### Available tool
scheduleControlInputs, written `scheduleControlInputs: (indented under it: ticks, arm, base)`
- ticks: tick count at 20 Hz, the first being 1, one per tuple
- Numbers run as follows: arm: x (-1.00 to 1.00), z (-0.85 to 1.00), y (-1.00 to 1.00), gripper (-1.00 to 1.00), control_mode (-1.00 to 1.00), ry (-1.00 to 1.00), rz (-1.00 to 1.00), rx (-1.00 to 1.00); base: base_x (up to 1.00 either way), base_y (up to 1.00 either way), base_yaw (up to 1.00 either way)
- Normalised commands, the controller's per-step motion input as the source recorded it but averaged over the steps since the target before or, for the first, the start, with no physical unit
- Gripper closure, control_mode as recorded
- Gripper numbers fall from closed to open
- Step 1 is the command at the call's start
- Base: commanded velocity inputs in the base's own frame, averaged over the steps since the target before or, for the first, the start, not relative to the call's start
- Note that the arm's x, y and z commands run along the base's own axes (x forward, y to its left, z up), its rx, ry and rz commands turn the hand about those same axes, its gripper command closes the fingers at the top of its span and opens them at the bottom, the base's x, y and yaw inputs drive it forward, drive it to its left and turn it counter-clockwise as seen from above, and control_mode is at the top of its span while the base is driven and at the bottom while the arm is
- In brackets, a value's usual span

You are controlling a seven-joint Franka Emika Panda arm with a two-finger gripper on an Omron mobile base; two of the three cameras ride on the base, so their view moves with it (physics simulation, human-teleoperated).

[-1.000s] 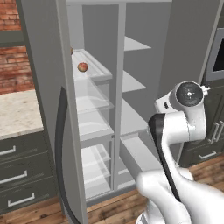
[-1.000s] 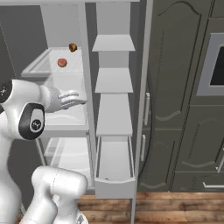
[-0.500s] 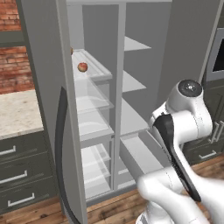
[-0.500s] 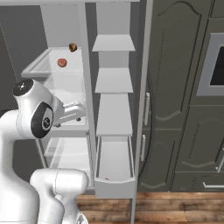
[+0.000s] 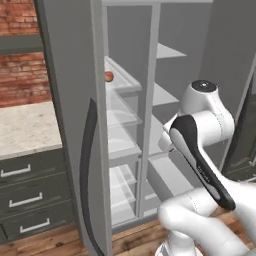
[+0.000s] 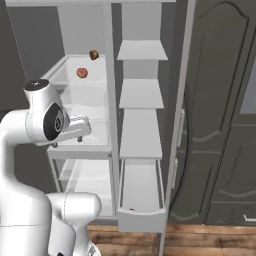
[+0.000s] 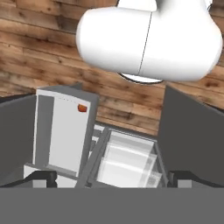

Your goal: Take the peach and mango from the fridge shelf and place them in the freezer drawer to begin freezing them.

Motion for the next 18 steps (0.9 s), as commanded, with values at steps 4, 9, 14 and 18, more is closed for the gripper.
scheduleControlInputs:
  ticks: [4,9,14,18]
  arm:
    - [0.0,0.0,0.0,-1.0,1.0,0.0,0.0,0.0]
    - [0.0,0.0,0.0,-1.0,1.0,0.0,0.0,0.0]
    - [0.0,0.0,0.0,-1.0,1.0,0.0,0.0,0.0]
    - [0.0,0.0,0.0,-1.0,1.0,0.0,0.0,0.0]
  base:
    - [0.43,0.26,0.21]
    - [0.45,0.32,0.09]
    - [0.38,0.63,0.0]
    - [0.27,0.24,0.0]
